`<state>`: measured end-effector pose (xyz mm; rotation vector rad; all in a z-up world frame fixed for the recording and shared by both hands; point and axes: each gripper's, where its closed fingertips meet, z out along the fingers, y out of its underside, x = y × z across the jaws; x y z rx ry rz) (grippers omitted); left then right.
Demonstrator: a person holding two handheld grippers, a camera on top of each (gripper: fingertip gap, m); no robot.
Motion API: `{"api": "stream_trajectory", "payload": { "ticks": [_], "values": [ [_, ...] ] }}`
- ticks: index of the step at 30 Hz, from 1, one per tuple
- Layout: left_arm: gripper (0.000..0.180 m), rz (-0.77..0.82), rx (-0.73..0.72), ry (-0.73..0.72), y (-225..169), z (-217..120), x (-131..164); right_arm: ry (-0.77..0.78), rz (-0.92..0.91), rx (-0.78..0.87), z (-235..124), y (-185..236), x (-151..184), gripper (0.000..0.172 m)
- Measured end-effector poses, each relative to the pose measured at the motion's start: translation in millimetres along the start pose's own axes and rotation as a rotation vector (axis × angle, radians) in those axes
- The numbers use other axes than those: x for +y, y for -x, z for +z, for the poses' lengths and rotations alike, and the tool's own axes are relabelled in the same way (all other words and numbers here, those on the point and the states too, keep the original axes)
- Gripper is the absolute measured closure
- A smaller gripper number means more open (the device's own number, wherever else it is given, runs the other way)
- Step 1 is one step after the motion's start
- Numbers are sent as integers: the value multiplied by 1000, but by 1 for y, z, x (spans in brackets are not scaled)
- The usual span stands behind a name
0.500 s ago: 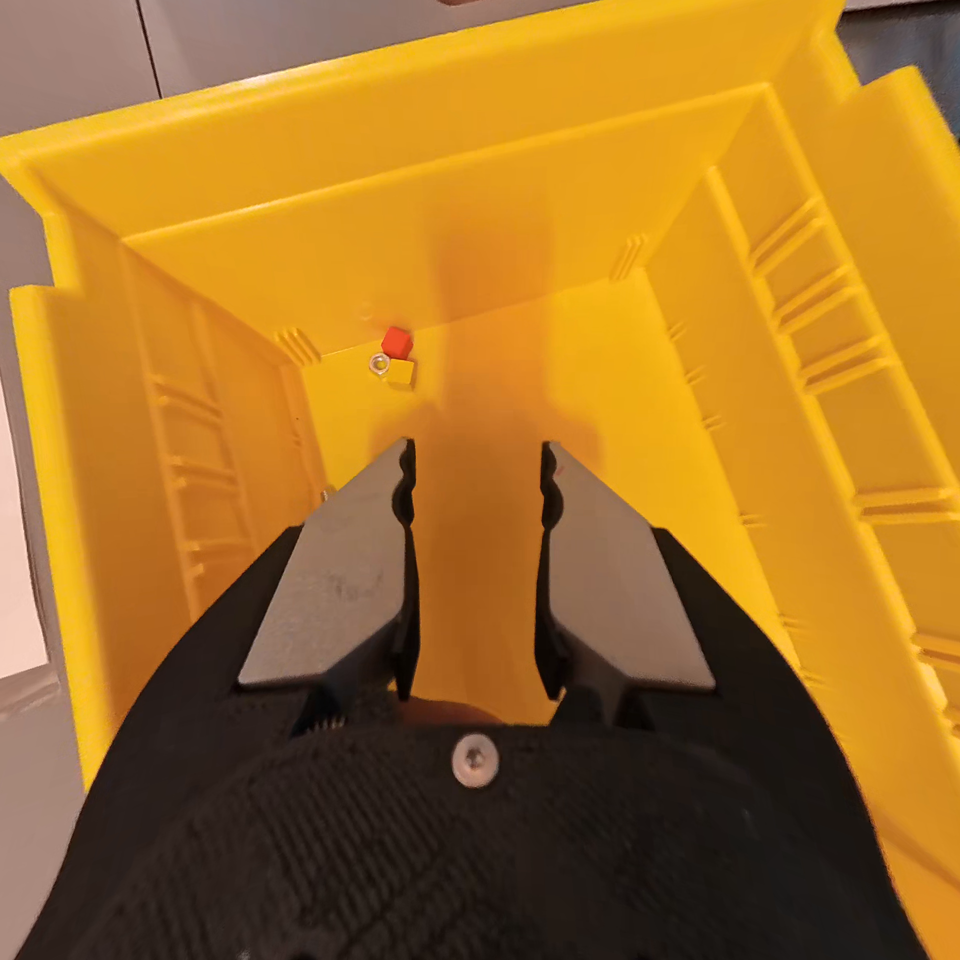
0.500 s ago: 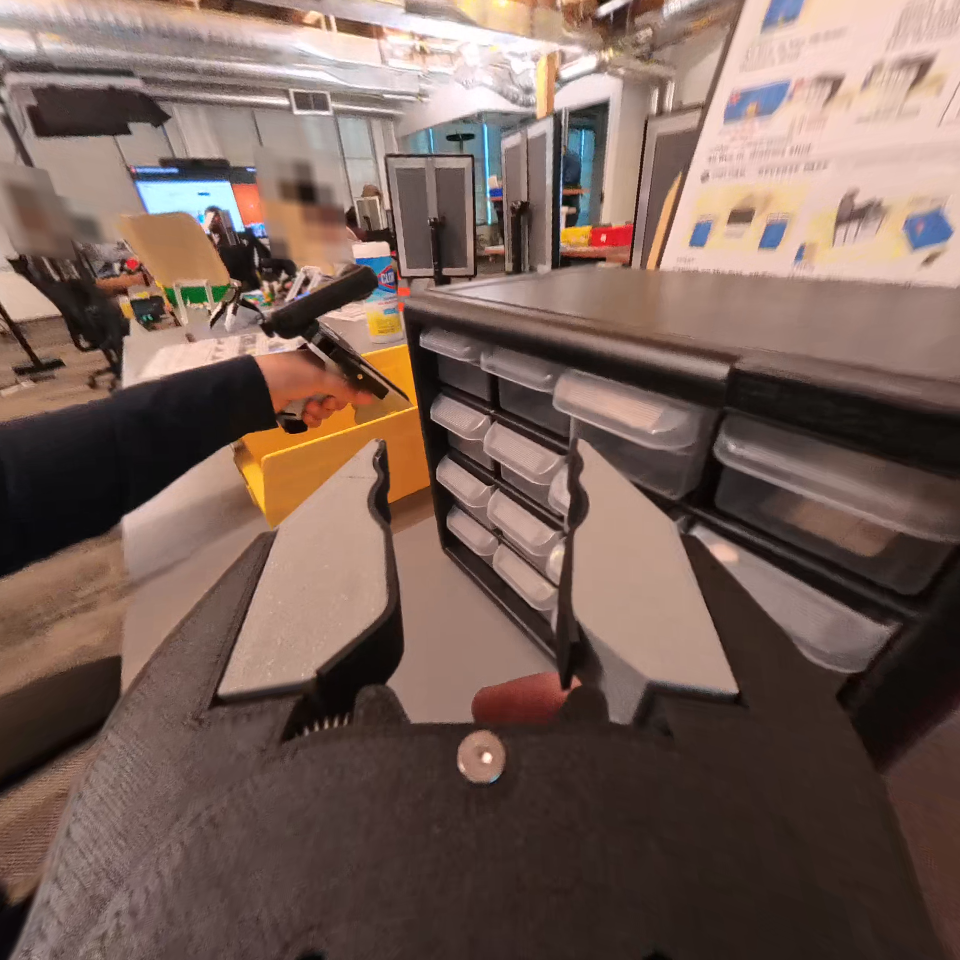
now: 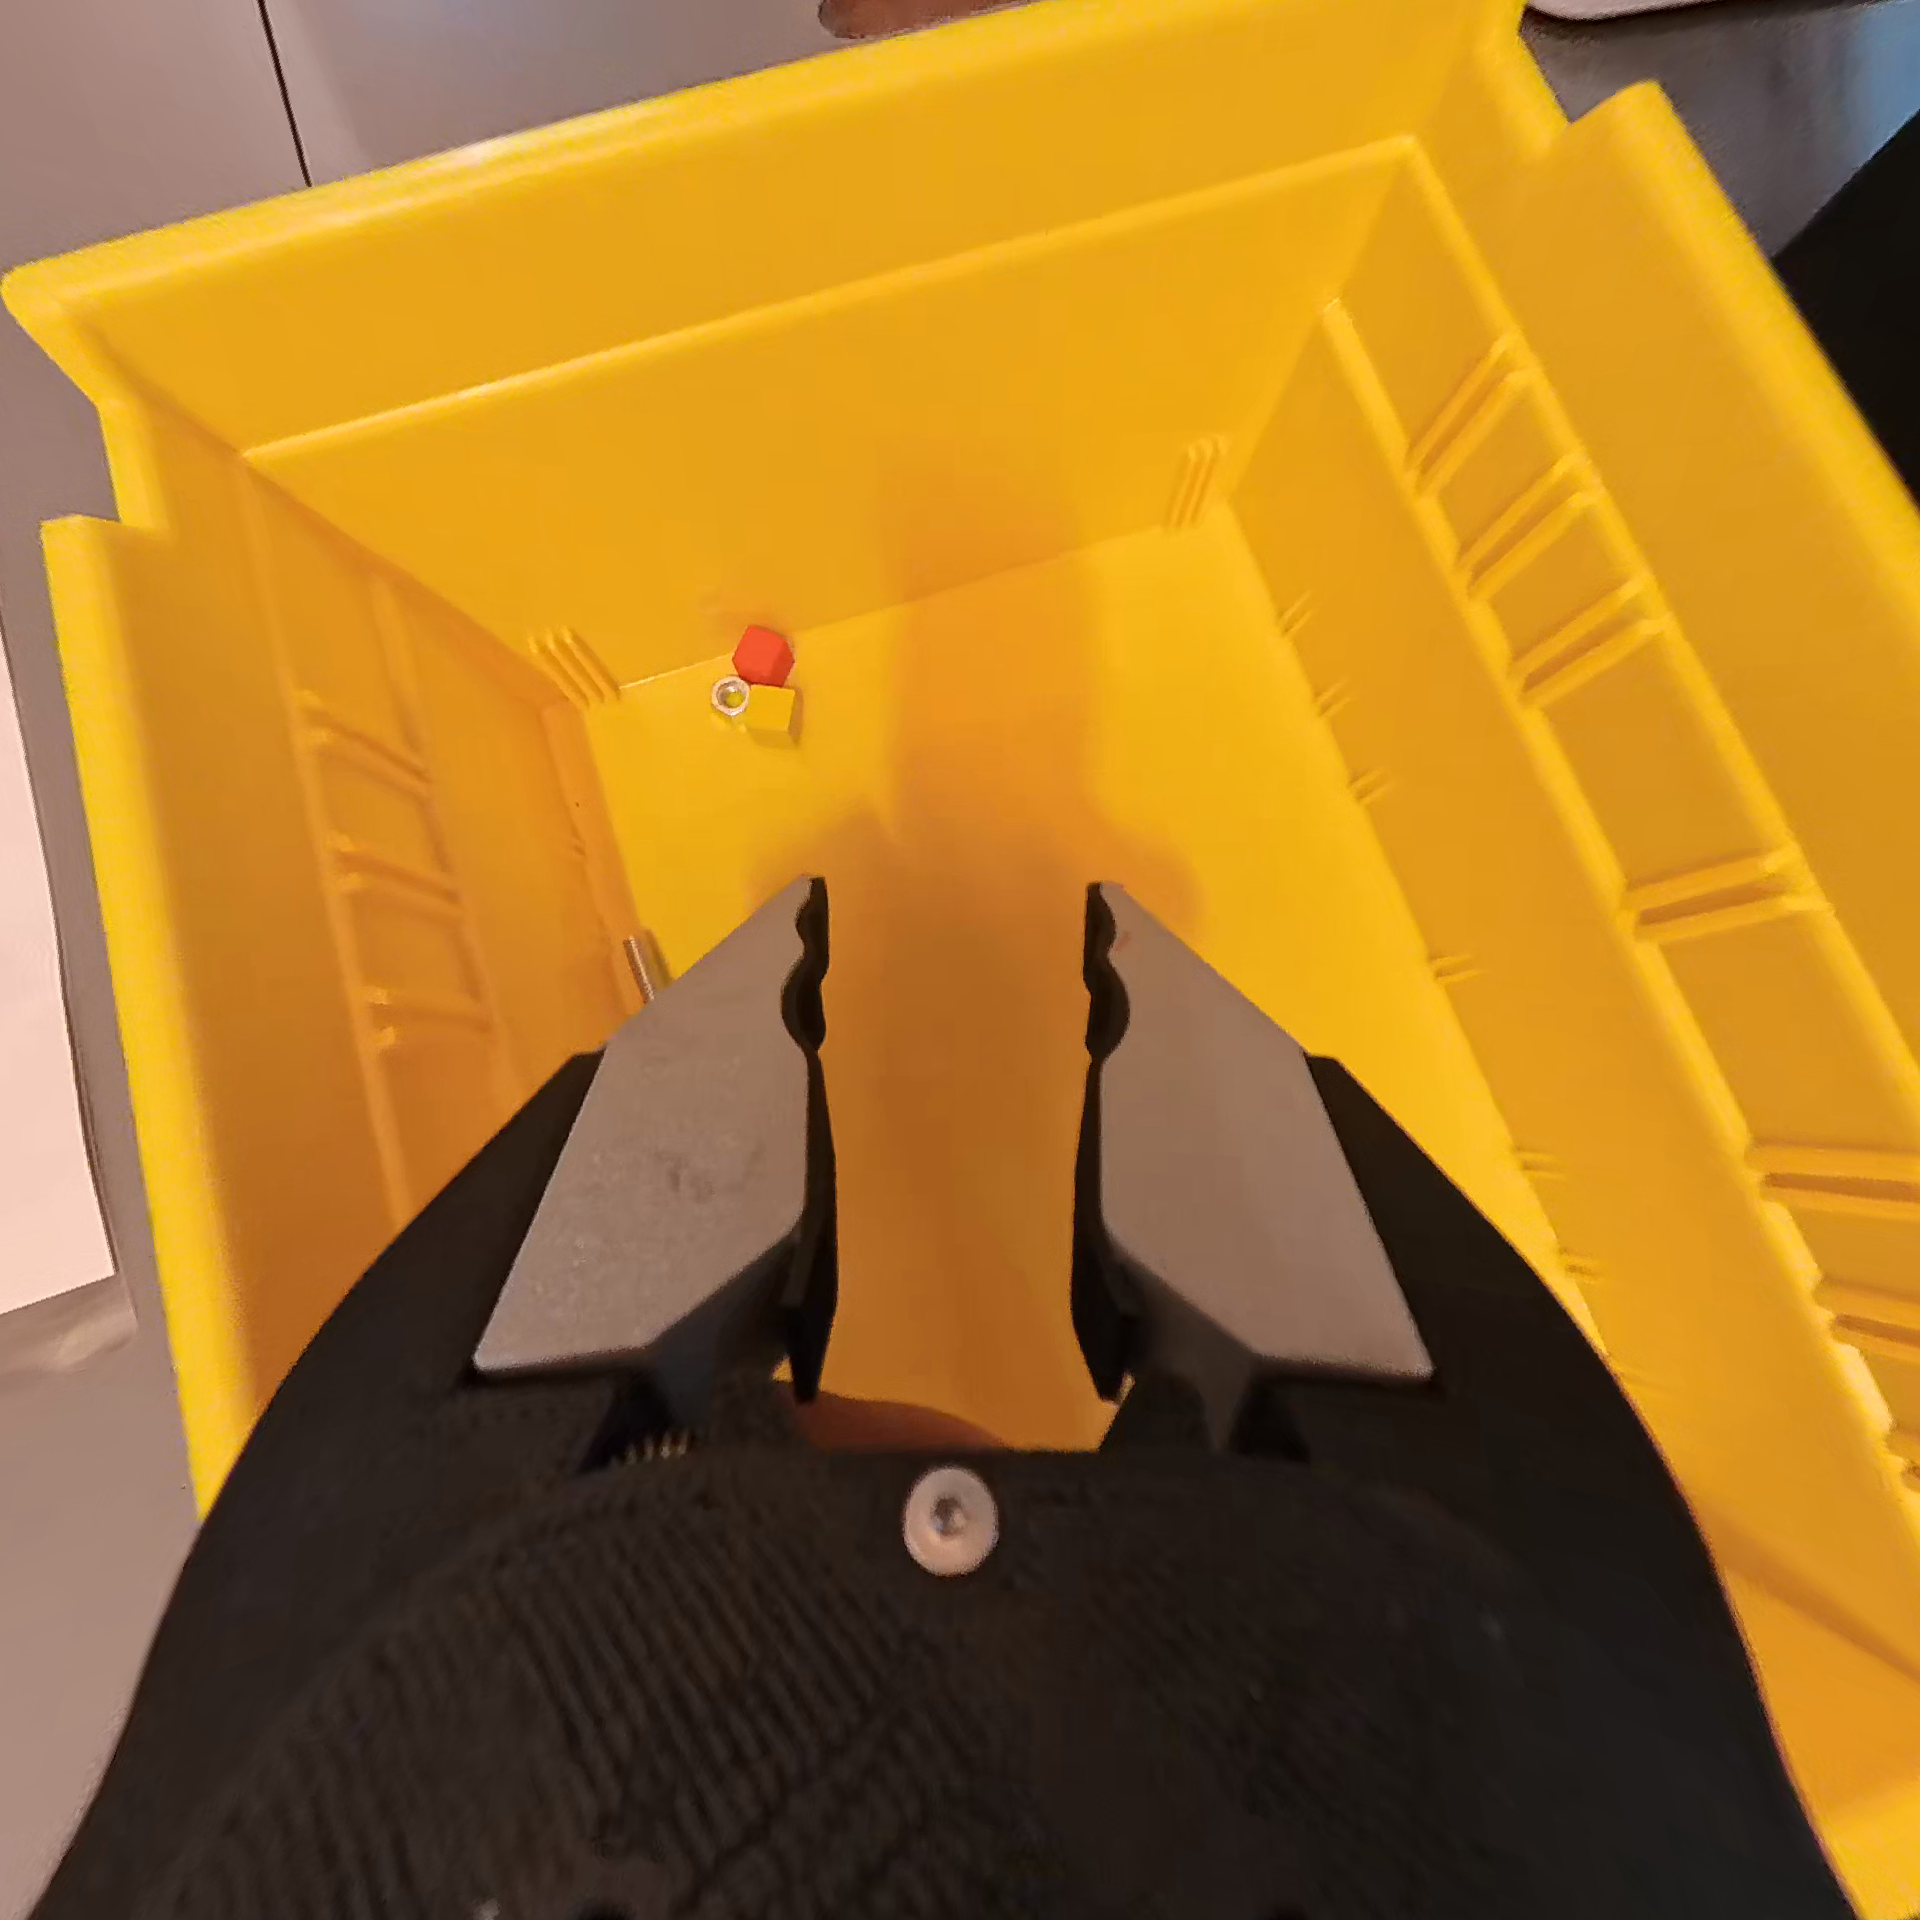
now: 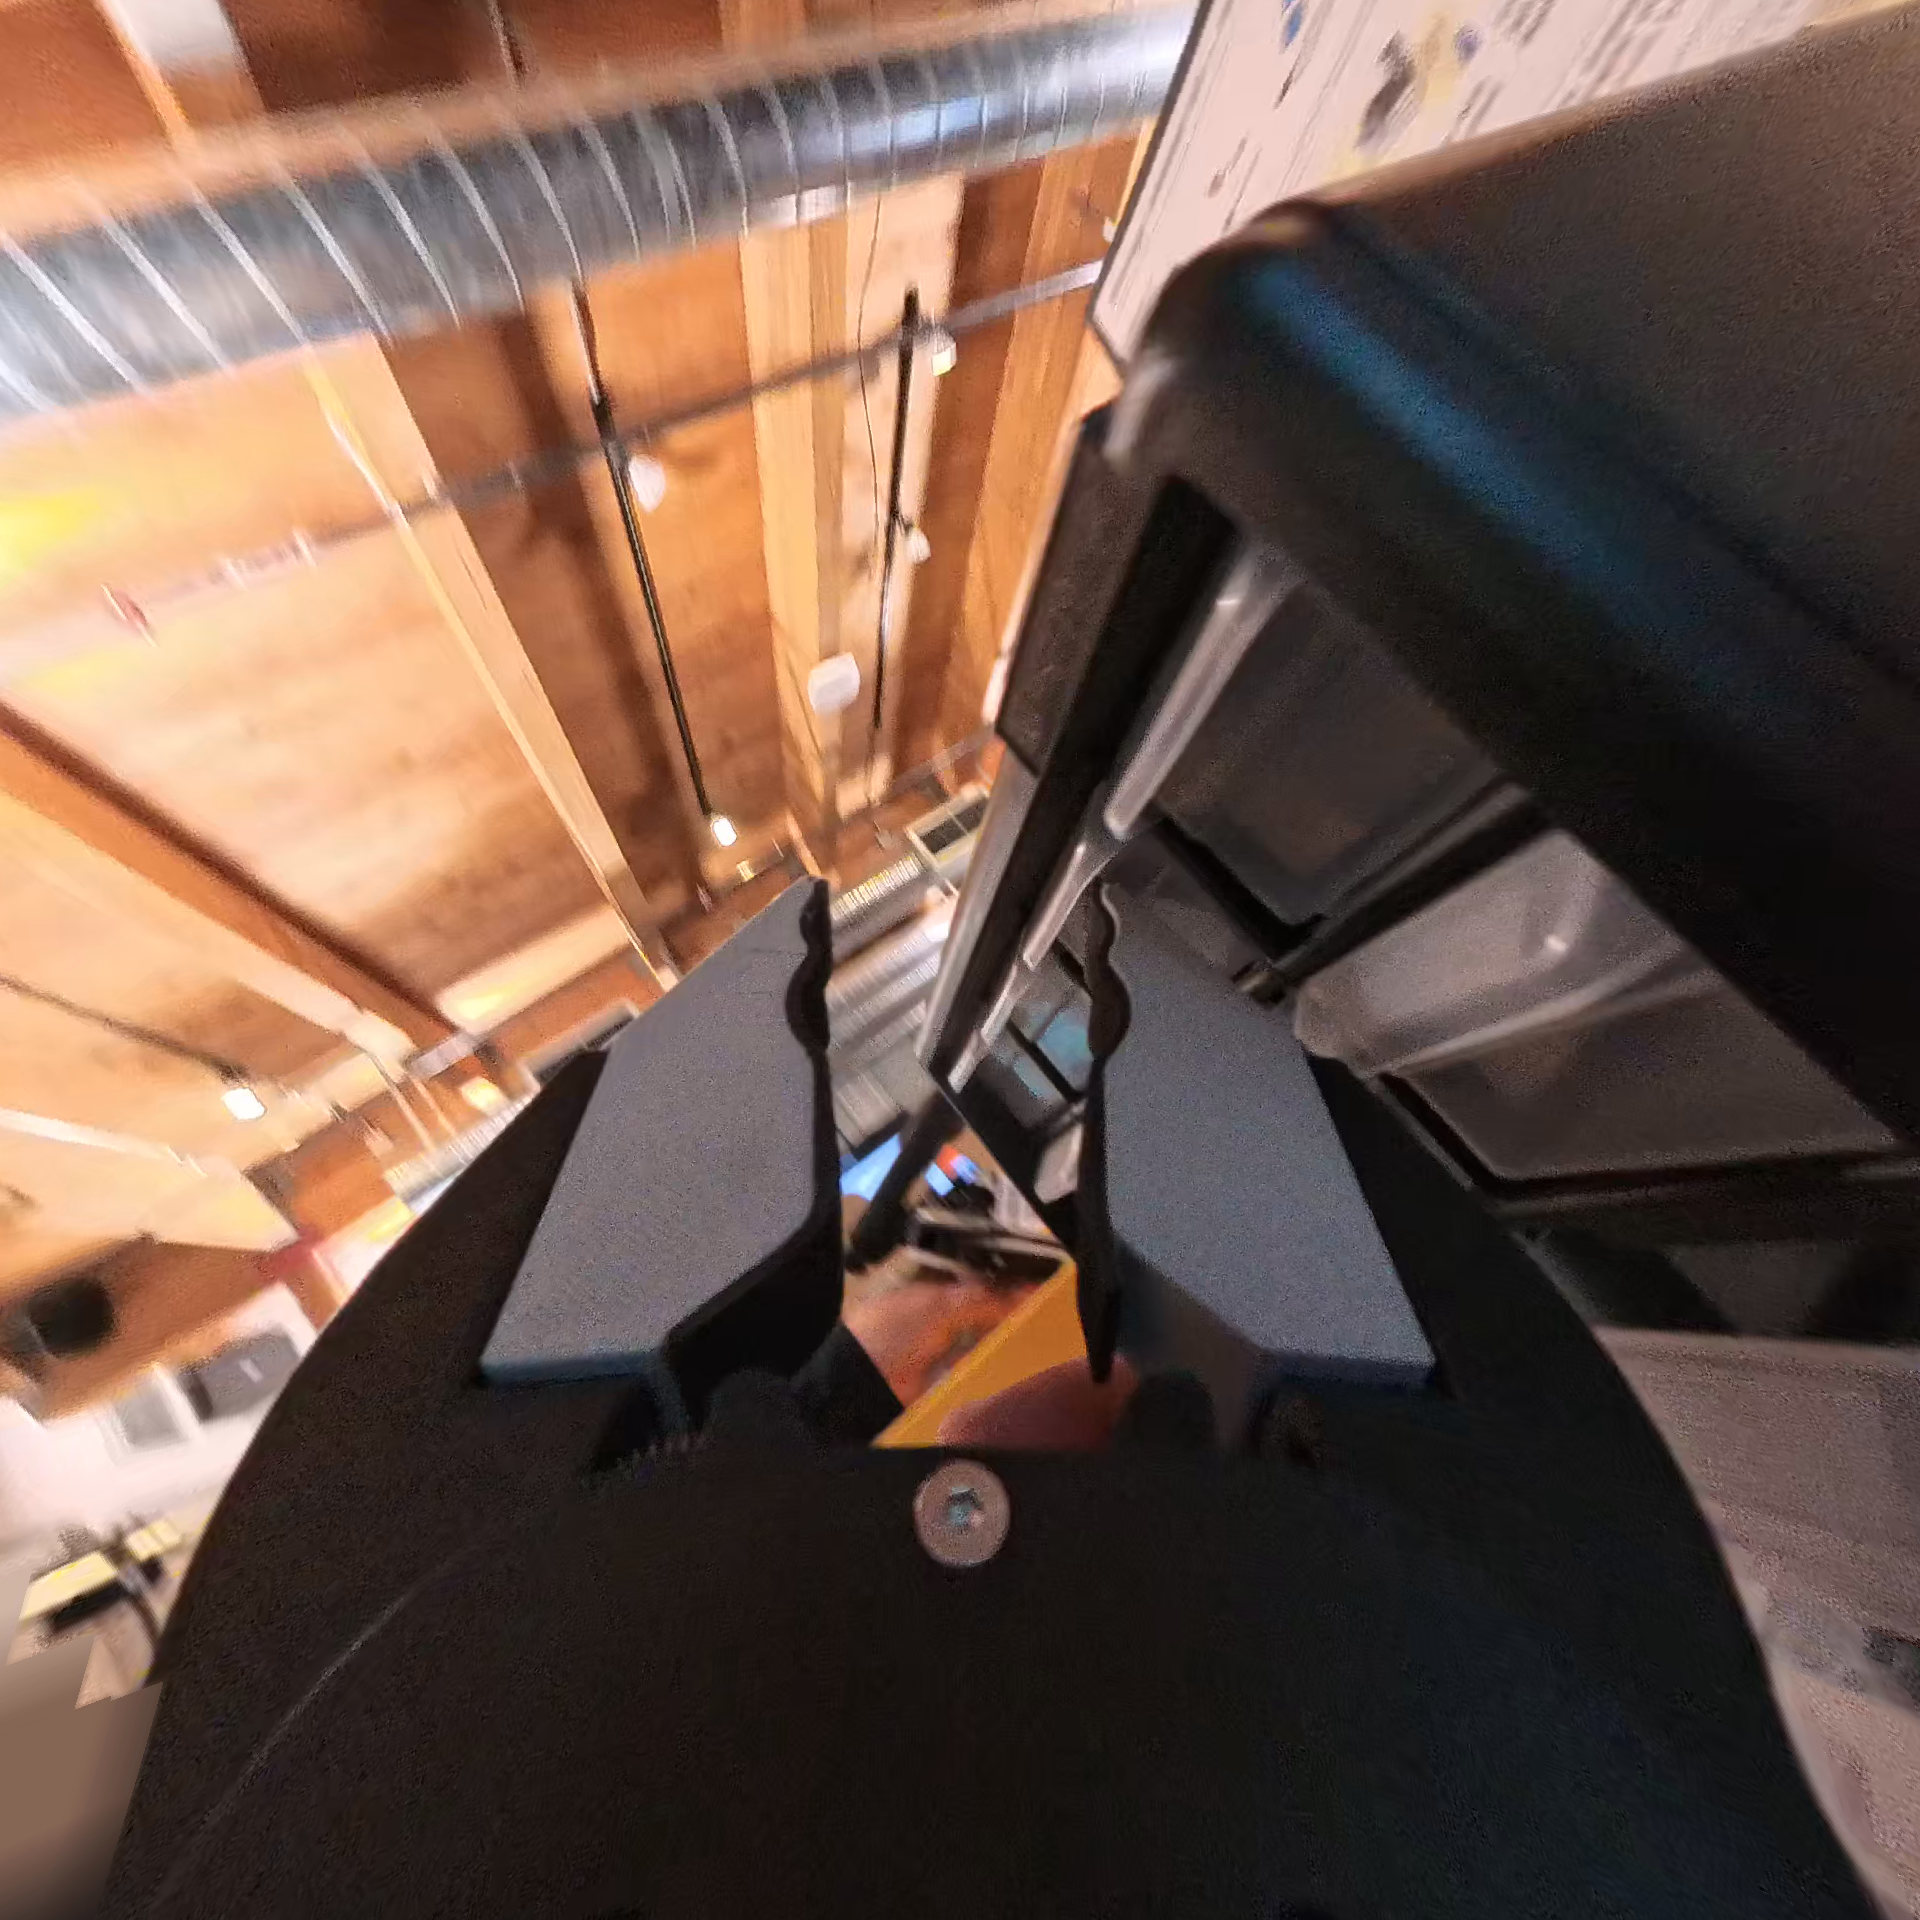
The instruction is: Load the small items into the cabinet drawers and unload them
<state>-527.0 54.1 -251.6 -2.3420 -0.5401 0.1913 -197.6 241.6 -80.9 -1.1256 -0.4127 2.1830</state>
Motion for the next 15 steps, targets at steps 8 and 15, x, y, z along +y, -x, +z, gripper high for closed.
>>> {"api": "stream_trajectory", "payload": {
  "ticks": [8,15],
  "values": [
    [133,13,1,-6,-5,-3,-2,-67,70,-5,2,-5,-2,141],
    [133,19,-3,-5,-6,-7,0,-30,17,-18,-4,4,3,141]
  ]
}}
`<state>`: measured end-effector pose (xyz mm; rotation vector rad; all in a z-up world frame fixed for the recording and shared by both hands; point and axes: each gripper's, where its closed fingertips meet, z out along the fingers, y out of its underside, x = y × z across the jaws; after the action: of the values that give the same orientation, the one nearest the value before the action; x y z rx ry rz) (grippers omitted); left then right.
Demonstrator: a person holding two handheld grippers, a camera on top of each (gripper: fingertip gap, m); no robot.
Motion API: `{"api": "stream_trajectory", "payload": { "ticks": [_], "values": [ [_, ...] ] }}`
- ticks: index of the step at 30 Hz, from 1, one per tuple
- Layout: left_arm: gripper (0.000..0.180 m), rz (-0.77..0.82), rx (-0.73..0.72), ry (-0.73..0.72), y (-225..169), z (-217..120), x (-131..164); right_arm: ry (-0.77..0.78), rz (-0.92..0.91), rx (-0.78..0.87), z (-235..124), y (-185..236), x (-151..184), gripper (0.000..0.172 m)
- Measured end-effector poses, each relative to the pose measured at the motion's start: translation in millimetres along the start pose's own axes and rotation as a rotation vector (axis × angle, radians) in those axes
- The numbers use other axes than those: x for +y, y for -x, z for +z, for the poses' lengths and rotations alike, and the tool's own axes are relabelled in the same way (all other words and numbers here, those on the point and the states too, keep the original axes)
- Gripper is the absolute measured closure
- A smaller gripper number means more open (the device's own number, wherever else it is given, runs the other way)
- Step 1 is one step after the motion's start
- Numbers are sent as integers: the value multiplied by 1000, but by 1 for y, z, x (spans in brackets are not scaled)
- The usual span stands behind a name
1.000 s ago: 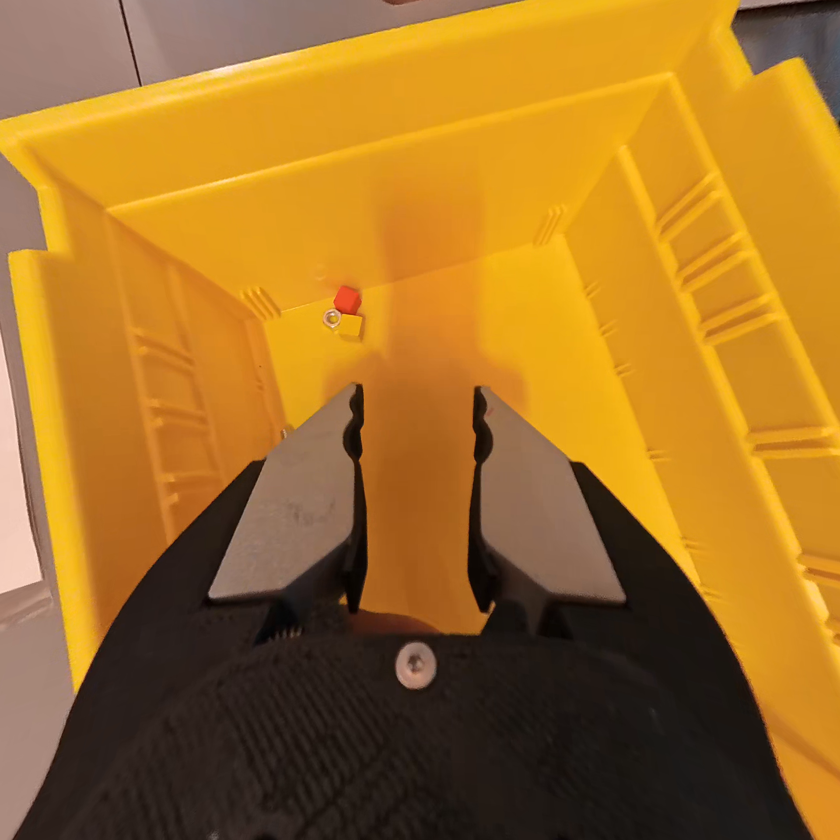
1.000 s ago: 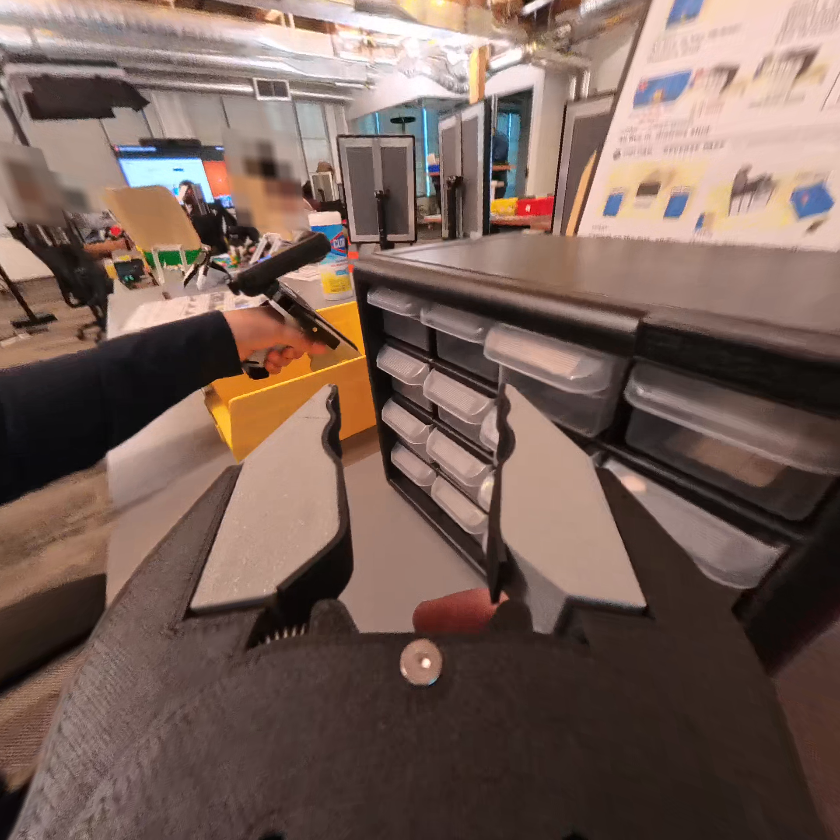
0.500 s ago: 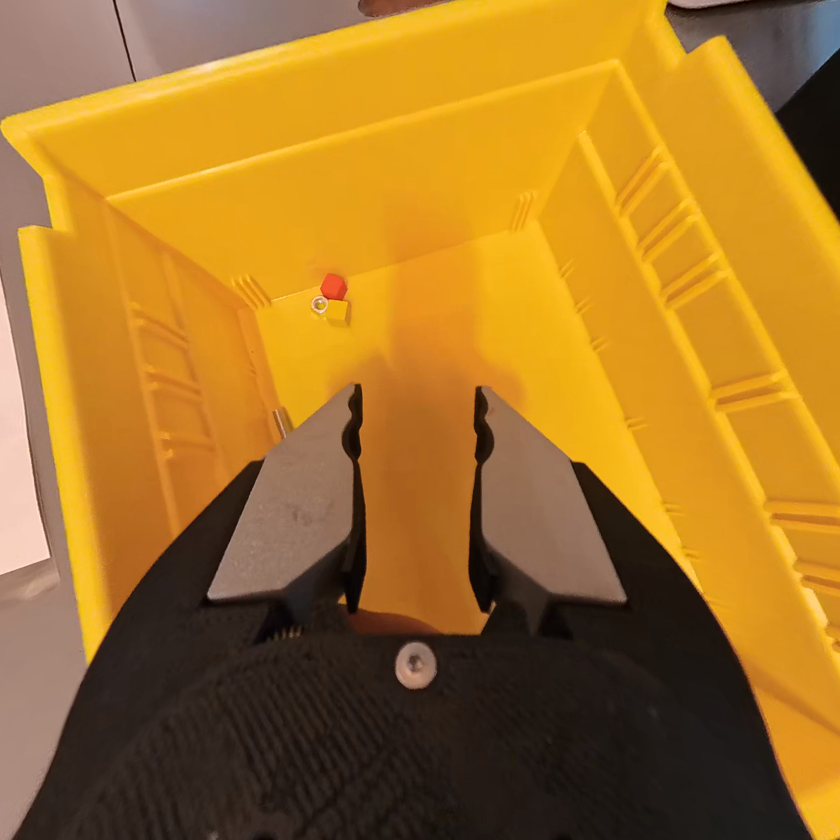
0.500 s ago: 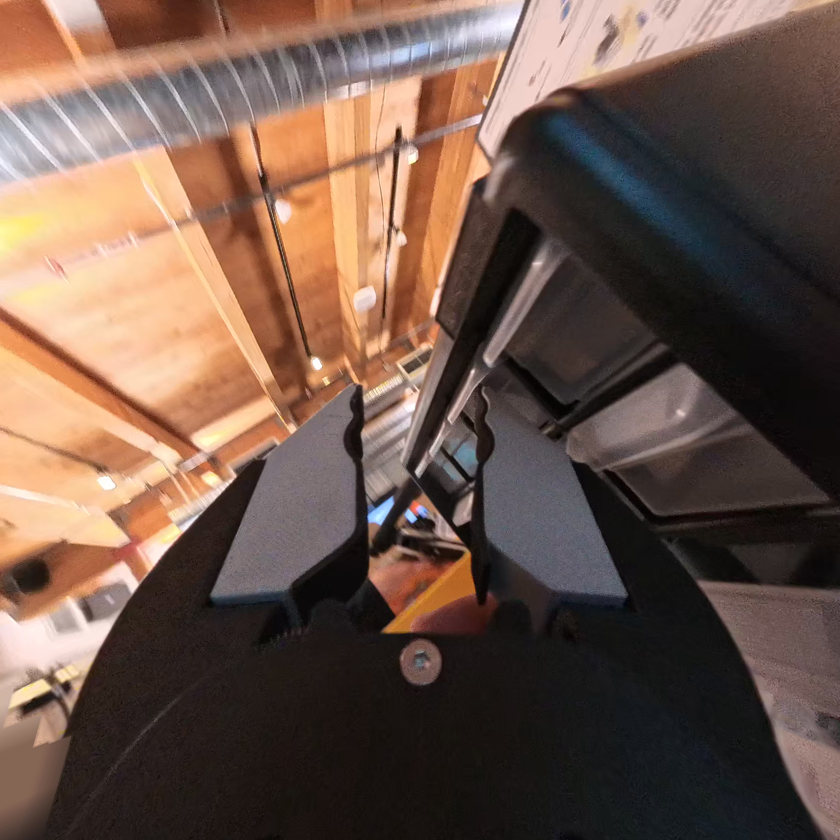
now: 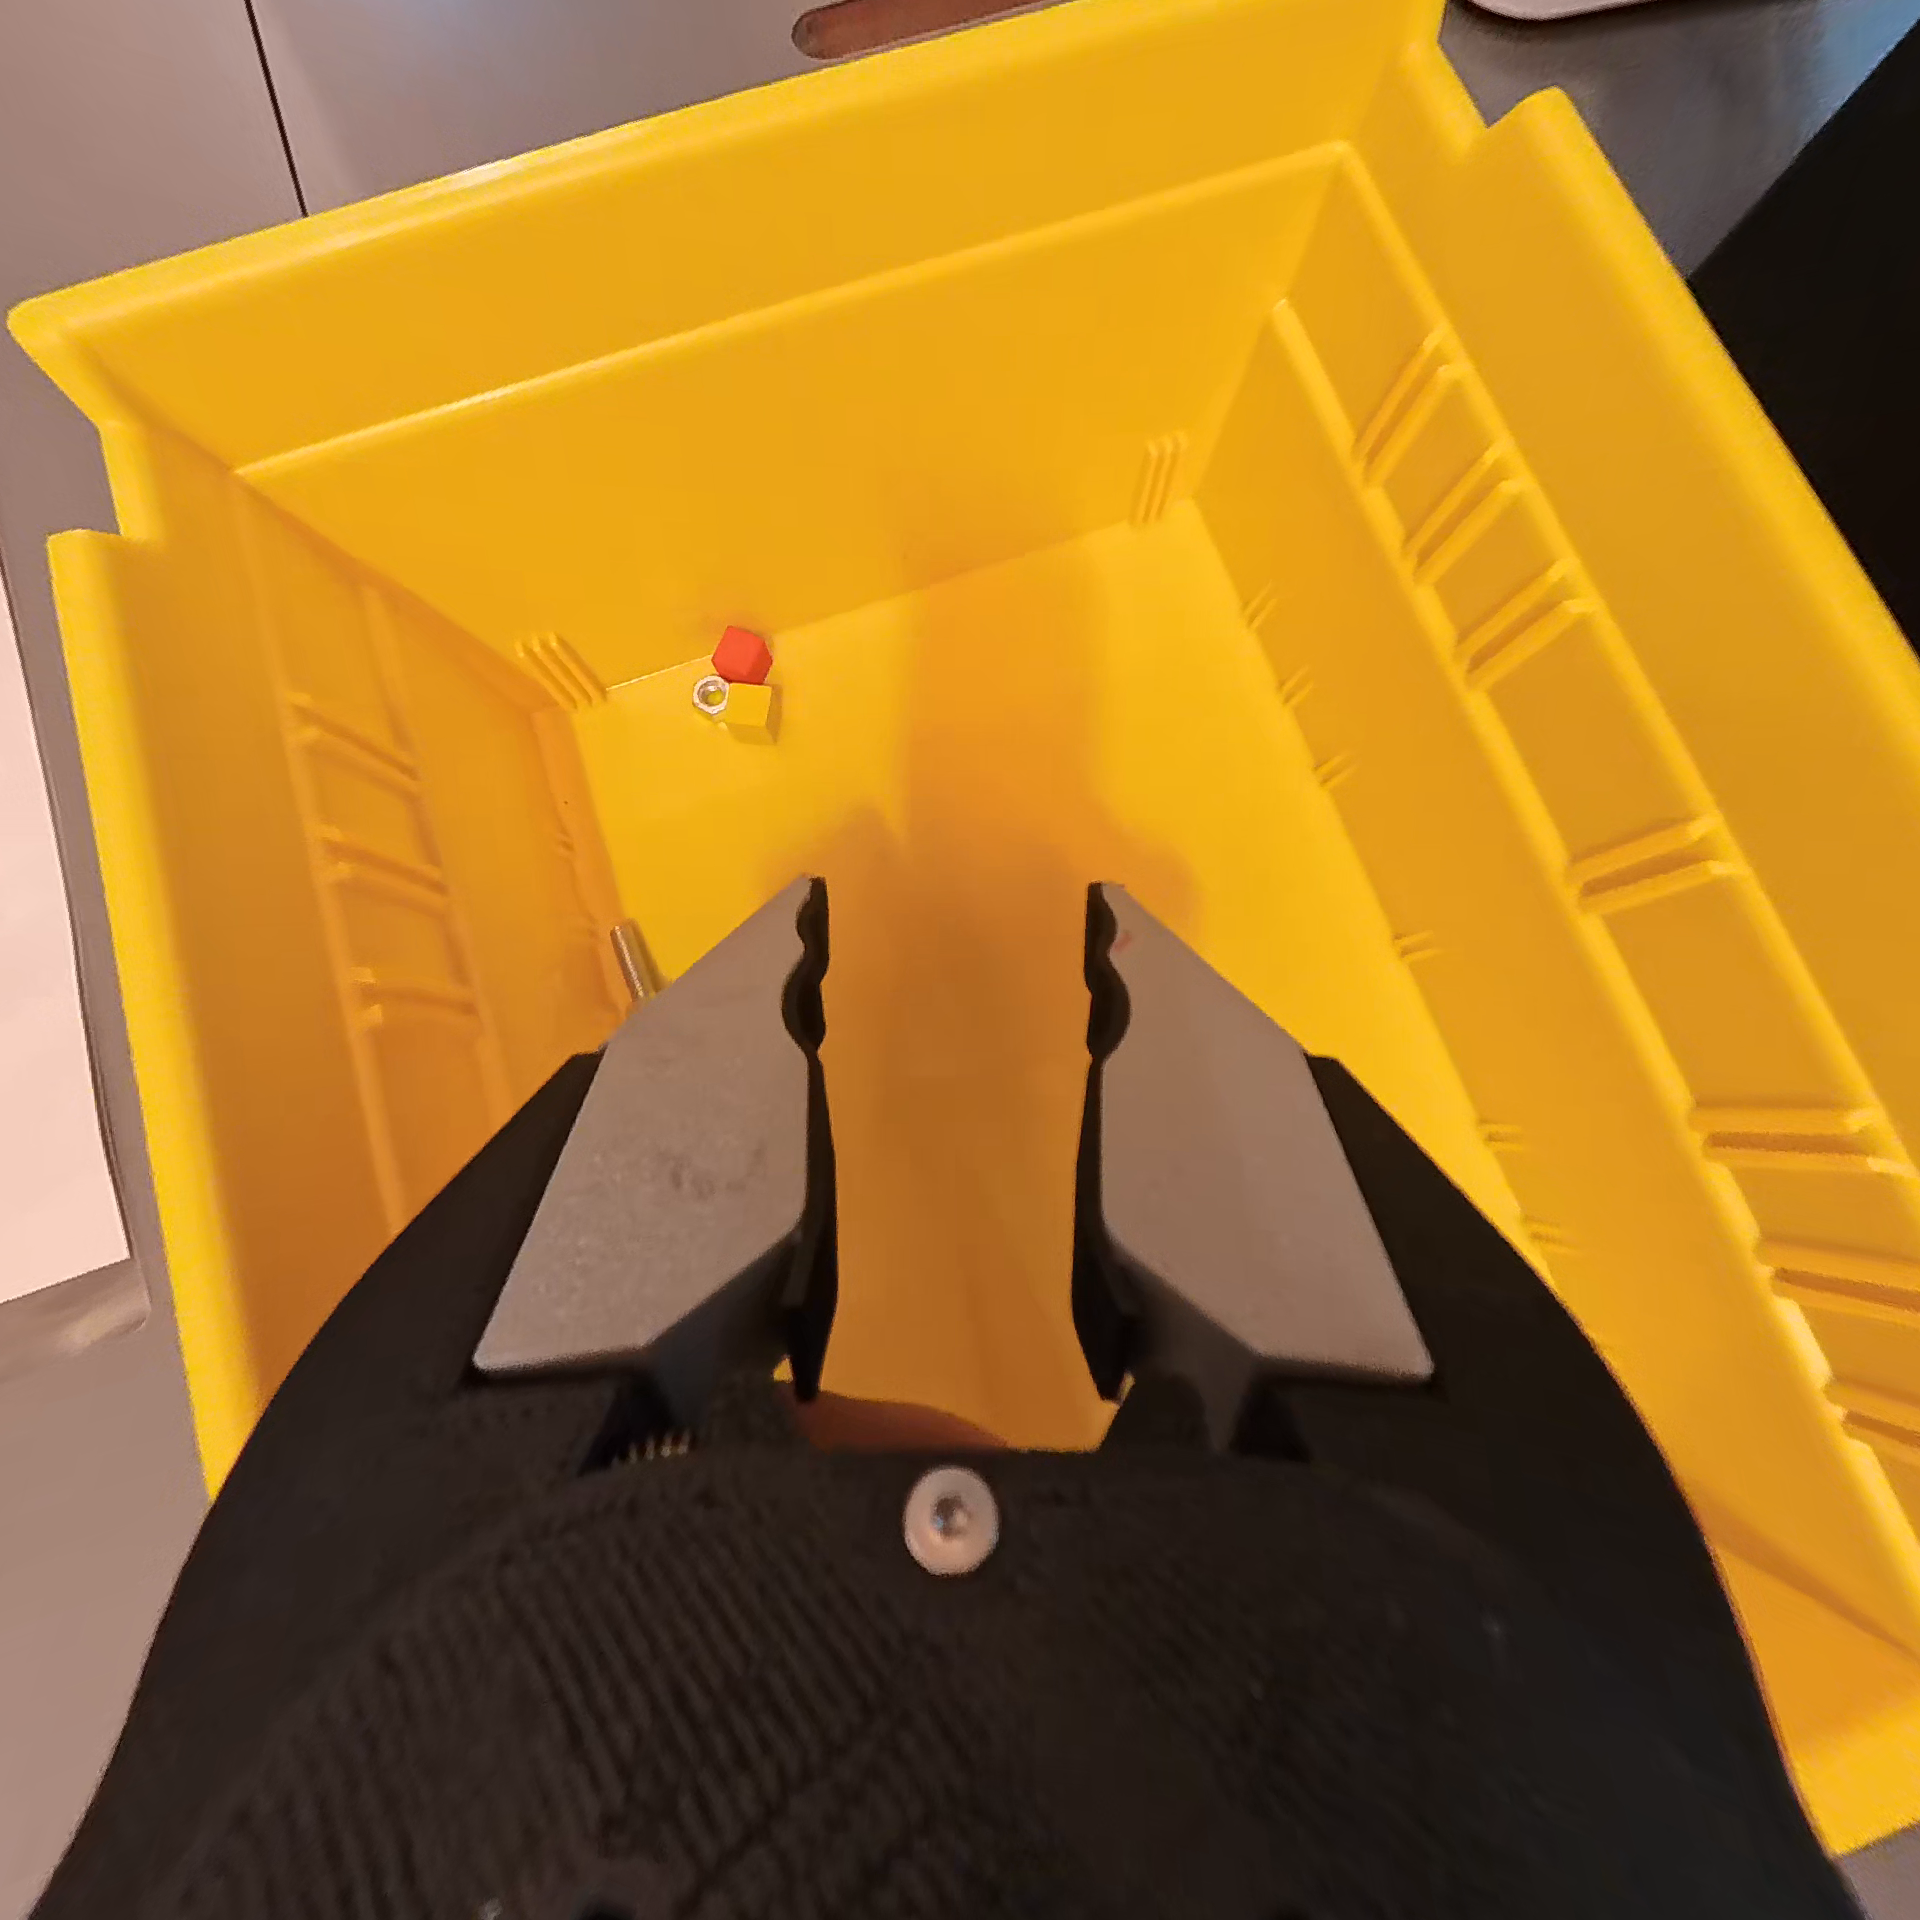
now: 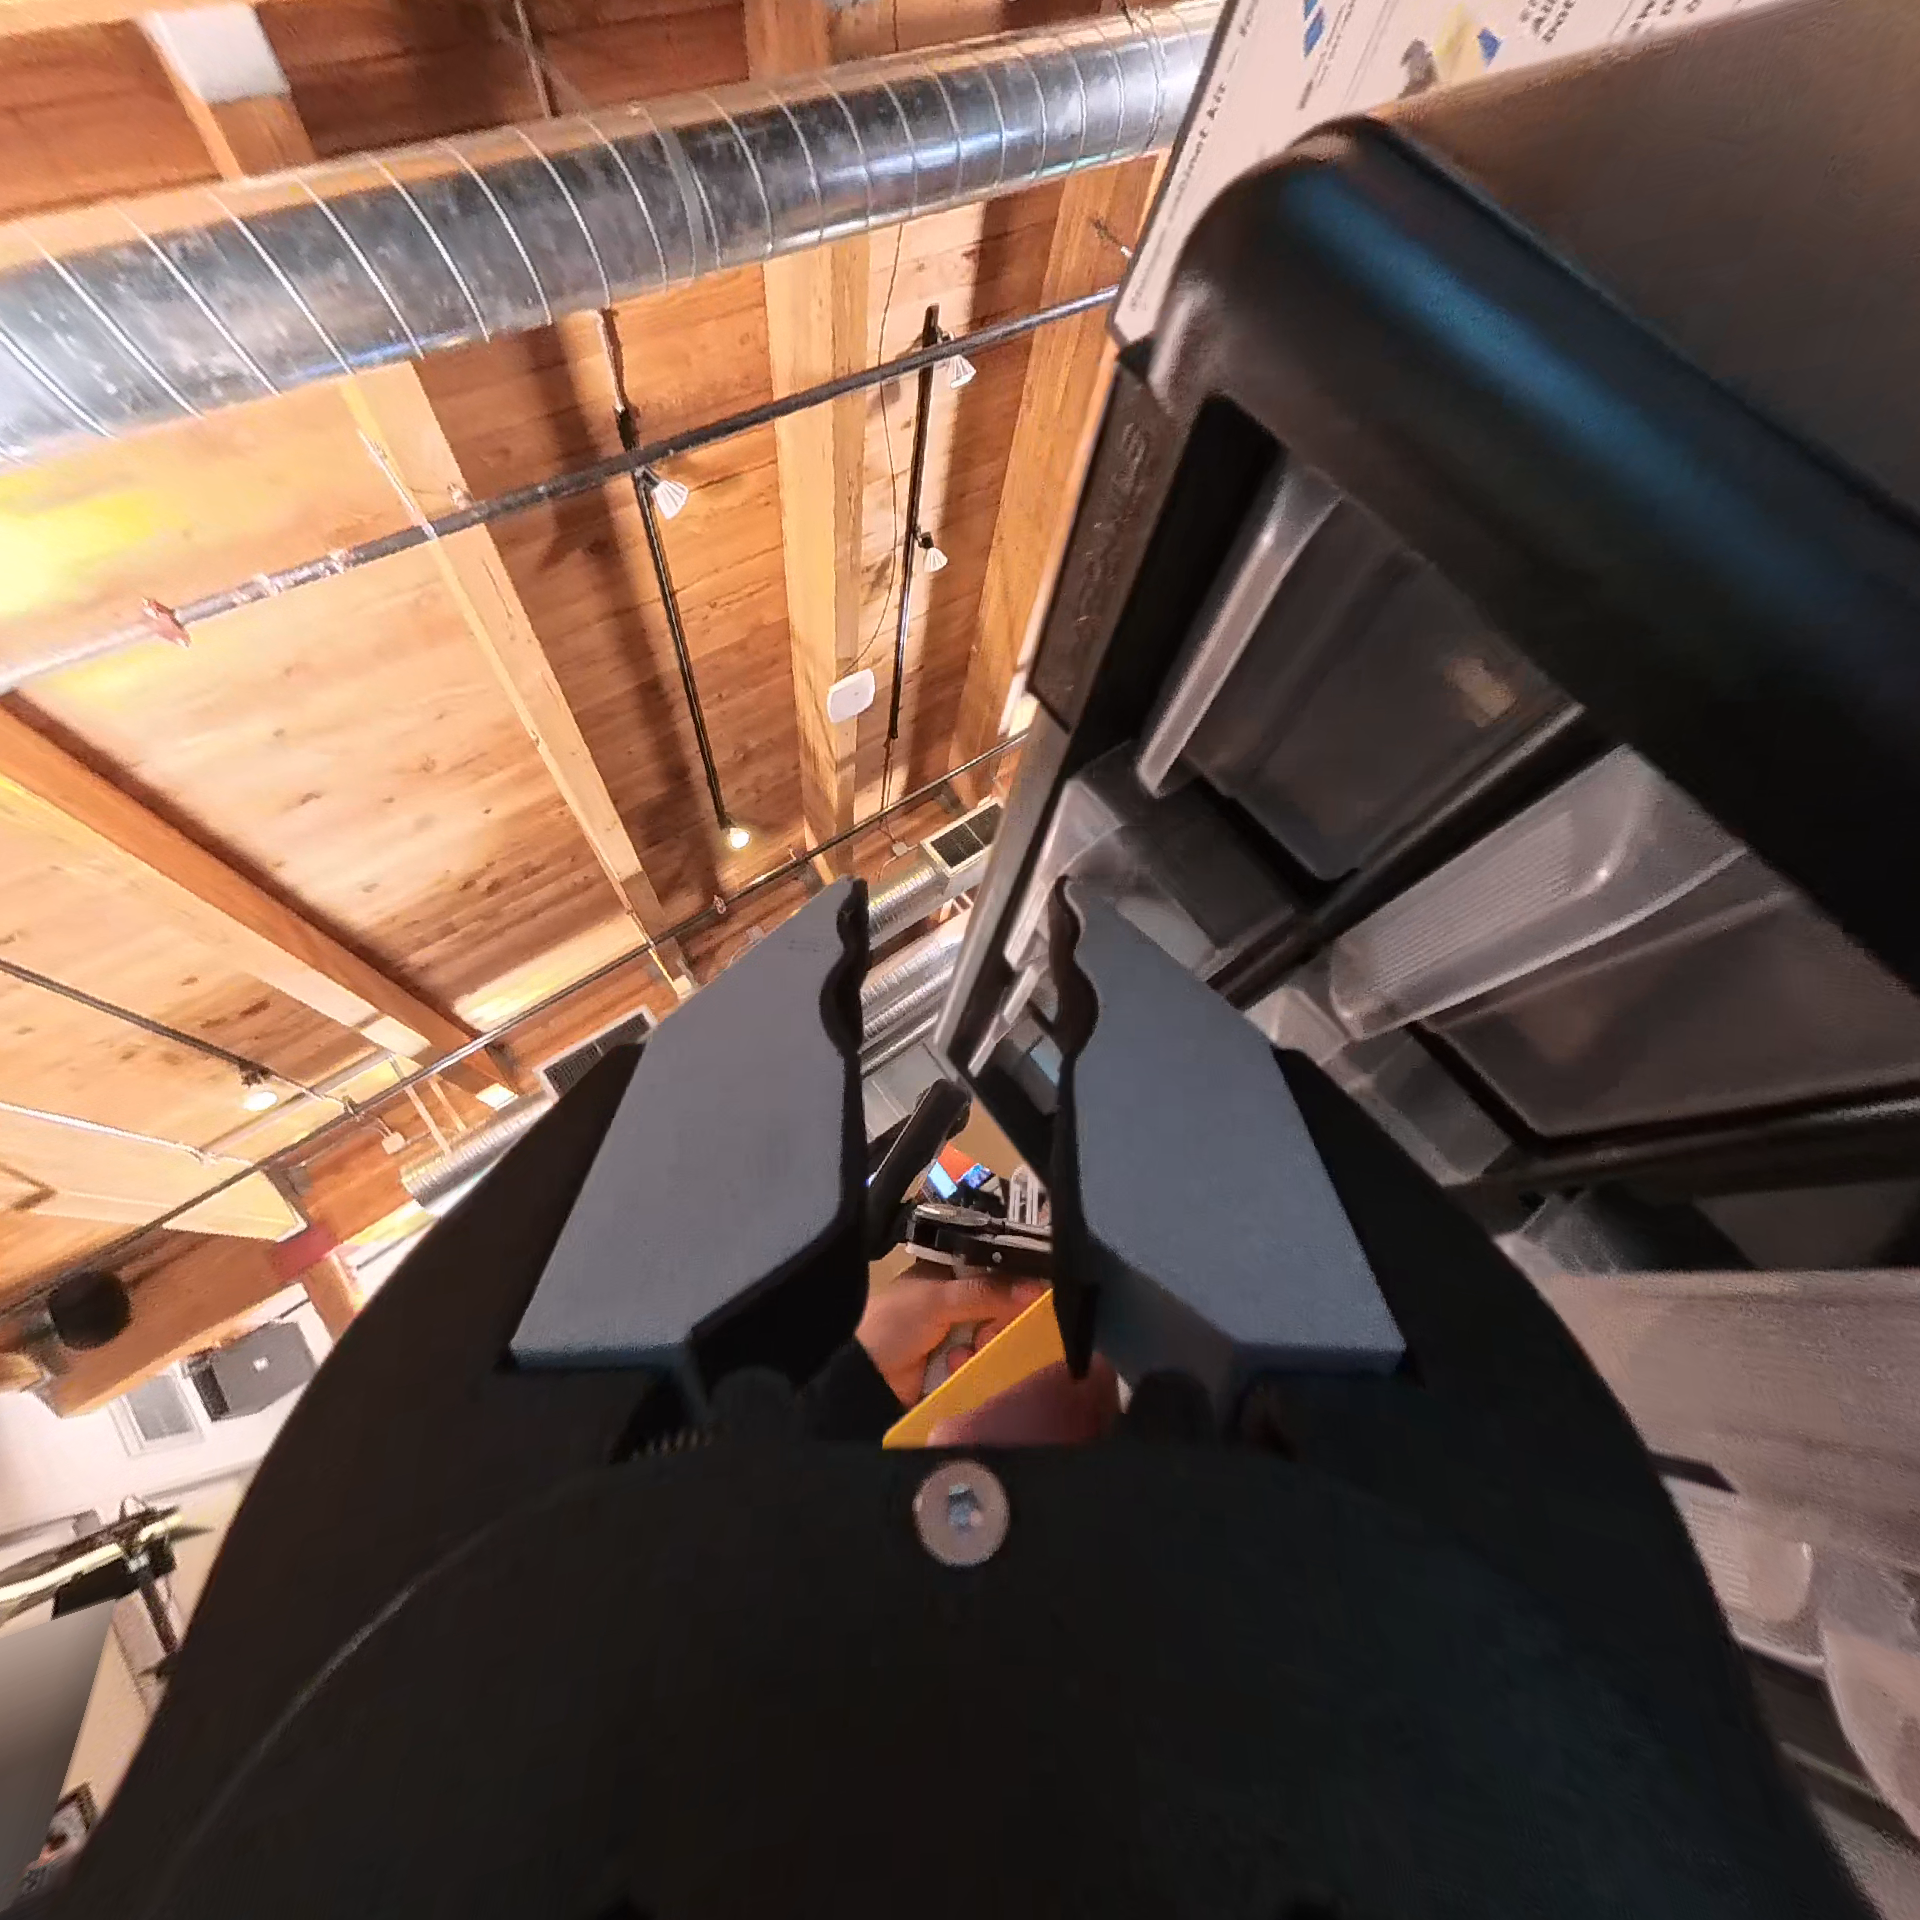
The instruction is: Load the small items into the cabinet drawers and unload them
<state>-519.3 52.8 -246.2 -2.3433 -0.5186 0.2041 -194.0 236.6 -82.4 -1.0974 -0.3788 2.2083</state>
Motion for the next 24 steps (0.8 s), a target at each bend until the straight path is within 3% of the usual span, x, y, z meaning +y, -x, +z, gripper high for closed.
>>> {"api": "stream_trajectory", "payload": {
  "ticks": [14,24],
  "values": [
    [133,-8,0,-7,0,-3,-1,63,-53,-49,-27,30,14,158],
    [134,-16,-41,-51,12,-2,-19,169,-125,-101,-41,44,26,151]
  ]
}}
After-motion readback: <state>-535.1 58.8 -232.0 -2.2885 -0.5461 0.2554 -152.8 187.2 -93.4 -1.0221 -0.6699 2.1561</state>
